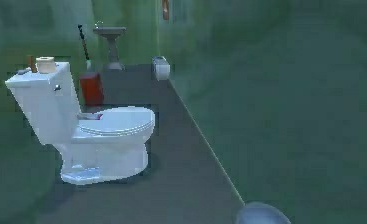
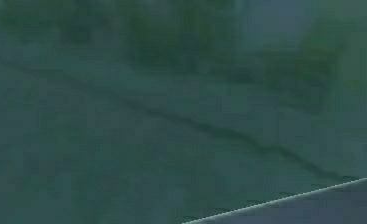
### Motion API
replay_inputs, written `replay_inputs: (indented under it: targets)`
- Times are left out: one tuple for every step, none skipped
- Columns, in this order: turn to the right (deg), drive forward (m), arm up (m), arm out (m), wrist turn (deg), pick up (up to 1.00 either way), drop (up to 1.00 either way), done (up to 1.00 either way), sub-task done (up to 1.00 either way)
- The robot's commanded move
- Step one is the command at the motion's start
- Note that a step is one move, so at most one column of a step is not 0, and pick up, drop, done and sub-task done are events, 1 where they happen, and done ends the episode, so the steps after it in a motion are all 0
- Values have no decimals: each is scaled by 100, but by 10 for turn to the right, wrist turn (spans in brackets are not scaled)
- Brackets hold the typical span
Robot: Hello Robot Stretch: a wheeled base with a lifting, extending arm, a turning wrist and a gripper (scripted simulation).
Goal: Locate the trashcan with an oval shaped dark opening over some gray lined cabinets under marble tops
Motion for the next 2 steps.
replay_inputs:
  targets:
    - [0, 100, 0, 0, 0, 0, 0, 0, 0]
    - [60, 0, 0, 0, 0, 0, 0, 0, 0]
